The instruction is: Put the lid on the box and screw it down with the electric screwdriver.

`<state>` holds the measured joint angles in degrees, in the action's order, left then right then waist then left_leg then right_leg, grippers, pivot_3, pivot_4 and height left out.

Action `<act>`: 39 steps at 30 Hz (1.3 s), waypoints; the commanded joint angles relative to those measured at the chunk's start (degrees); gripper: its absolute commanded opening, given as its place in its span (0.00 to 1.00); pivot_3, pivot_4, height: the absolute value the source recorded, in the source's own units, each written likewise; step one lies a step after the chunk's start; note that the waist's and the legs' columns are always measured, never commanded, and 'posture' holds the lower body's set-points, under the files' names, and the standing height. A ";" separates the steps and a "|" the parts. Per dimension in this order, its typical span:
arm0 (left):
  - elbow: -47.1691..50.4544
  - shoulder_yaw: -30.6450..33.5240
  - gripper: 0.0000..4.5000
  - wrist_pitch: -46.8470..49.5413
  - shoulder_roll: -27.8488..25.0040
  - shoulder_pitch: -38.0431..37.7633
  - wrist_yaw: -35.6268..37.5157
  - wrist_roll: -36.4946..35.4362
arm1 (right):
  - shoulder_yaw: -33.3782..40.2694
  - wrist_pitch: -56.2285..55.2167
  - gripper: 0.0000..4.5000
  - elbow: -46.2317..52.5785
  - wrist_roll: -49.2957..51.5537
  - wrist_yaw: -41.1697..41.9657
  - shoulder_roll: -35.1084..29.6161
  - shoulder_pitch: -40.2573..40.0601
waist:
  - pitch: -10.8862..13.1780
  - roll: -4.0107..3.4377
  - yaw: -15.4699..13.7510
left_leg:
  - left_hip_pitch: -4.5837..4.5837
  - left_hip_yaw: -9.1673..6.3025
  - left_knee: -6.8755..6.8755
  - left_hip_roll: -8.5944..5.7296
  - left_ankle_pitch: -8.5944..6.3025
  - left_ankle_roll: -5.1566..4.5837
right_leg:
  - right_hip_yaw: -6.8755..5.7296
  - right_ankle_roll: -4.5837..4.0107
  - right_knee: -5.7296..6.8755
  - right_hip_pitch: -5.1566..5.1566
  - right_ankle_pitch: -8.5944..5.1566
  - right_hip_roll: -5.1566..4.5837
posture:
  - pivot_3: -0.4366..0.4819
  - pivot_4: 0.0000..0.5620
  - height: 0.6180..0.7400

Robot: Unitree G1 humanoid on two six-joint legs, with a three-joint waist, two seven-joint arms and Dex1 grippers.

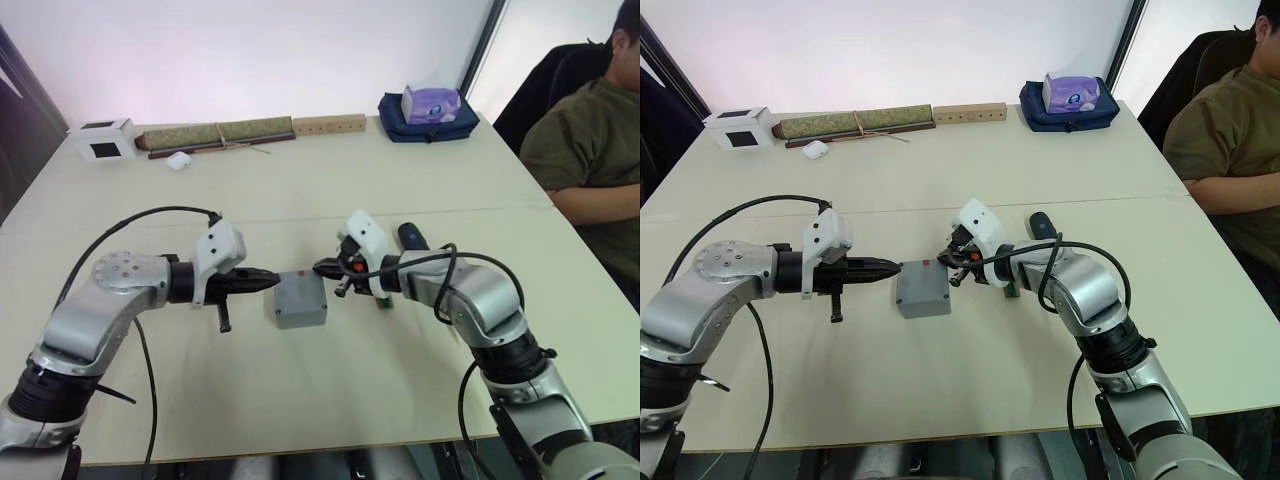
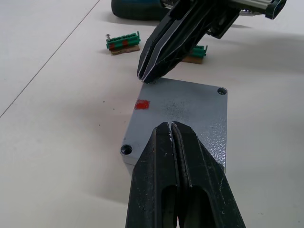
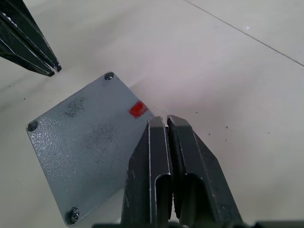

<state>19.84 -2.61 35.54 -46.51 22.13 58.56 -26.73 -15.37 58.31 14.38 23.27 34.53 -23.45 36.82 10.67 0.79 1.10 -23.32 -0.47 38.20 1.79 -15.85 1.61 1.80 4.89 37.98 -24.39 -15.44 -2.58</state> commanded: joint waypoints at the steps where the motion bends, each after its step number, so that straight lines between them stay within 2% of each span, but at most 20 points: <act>1: 2.05 0.42 0.00 -0.52 -0.21 -0.06 0.15 -0.41 | -0.27 -1.68 0.00 0.61 -0.63 0.68 -0.31 -0.33 | 0.00 0.00 -0.01 | 0.00 0.01 0.00 0.00 0.00 0.00 | 0.00 0.00 0.00 0.00 0.00 -0.01 | 0.48 0.27 1.00; 4: 2.08 0.49 0.00 -0.45 -0.24 -0.08 0.20 -0.44 | -0.55 -1.99 0.00 0.60 -1.00 1.16 -0.52 -0.64 | 0.00 0.00 -0.01 | 0.00 0.00 0.00 0.00 0.00 0.00 | 0.00 0.00 0.00 0.00 0.00 0.00 | 0.48 0.27 1.00; 7: 2.17 0.45 0.00 -0.35 -0.21 0.00 0.19 -0.49 | -0.31 -1.98 0.17 1.16 -0.81 1.94 -1.10 -0.90 | 0.00 0.00 -0.02 | 0.00 0.00 0.00 0.00 0.00 0.00 | 0.00 0.00 0.00 0.00 0.00 0.00 | 0.48 0.27 1.00; 14: 2.96 0.56 0.00 0.18 0.41 0.90 0.10 -1.53 | 4.32 1.06 0.83 5.43 1.89 4.23 -5.56 1.04 | 0.00 0.00 -0.11 | 0.00 0.00 0.00 0.00 0.00 0.00 | 0.00 0.00 0.00 0.00 0.00 -0.01 | 0.48 0.27 1.00; 17: 3.42 0.65 0.00 -0.03 0.72 2.03 0.48 -1.91 | 7.65 4.63 0.99 6.95 3.30 4.60 -8.81 3.37 | 0.01 0.00 -0.11 | -0.01 0.00 0.00 0.00 0.00 0.00 | 0.00 0.00 0.00 0.00 0.00 -0.02 | 0.48 0.27 1.00; 20: 4.41 0.26 0.00 0.53 1.29 3.00 0.01 -2.56 | 10.14 7.58 0.99 7.21 5.03 5.41 -12.05 4.88 | 0.01 0.00 -0.14 | 0.00 0.00 0.01 -0.01 0.00 0.00 | 0.00 0.00 0.00 0.00 0.00 -0.02 | 0.48 0.27 1.00; 24: 3.94 0.57 0.00 -0.39 1.30 4.14 1.66 -3.45 | 10.51 17.07 0.99 3.78 5.69 6.31 -19.33 10.89 | 0.03 -0.04 -0.16 | -0.01 0.00 0.00 -0.01 0.00 0.00 | 0.00 0.00 -0.02 0.00 0.00 -0.01 | 0.48 0.27 1.00; 28: 4.68 -0.20 0.00 -1.11 2.11 4.20 2.27 -3.86 | 3.23 27.99 0.99 -3.33 5.14 7.80 -27.52 17.02 | 0.02 -0.03 -0.05 | -0.01 0.02 -0.01 -0.01 0.00 0.00 | 0.00 -0.01 -0.03 -0.01 -0.01 -0.02 | 0.48 0.27 1.00; 33: 5.28 -1.48 0.00 -1.00 4.10 4.98 1.11 -3.23 | -3.17 33.46 0.99 -10.64 5.11 8.31 -30.08 20.26 | 0.03 -0.02 -0.06 | -0.01 0.04 -0.03 0.00 0.00 -0.01 | 0.03 -0.02 -0.05 -0.02 -0.01 -0.01 | 0.48 0.27 1.00; 39: 4.16 -2.27 0.00 -3.02 5.65 3.67 0.58 -1.69 | -9.57 34.18 0.99 -16.33 5.59 9.11 -29.13 23.30 | 0.03 -0.03 0.06 | -0.03 0.07 -0.02 -0.01 0.00 -0.01 | 0.06 -0.01 -0.05 -0.06 0.00 -0.01 | 0.48 0.27 1.00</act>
<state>23.37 -5.42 34.10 -40.82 26.13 59.49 -28.87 -24.45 92.12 -0.95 28.52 43.61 -52.62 58.88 10.71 0.77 1.15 -23.35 -0.41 38.18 1.78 -15.86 1.60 1.86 4.88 37.93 -24.44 -15.44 -2.58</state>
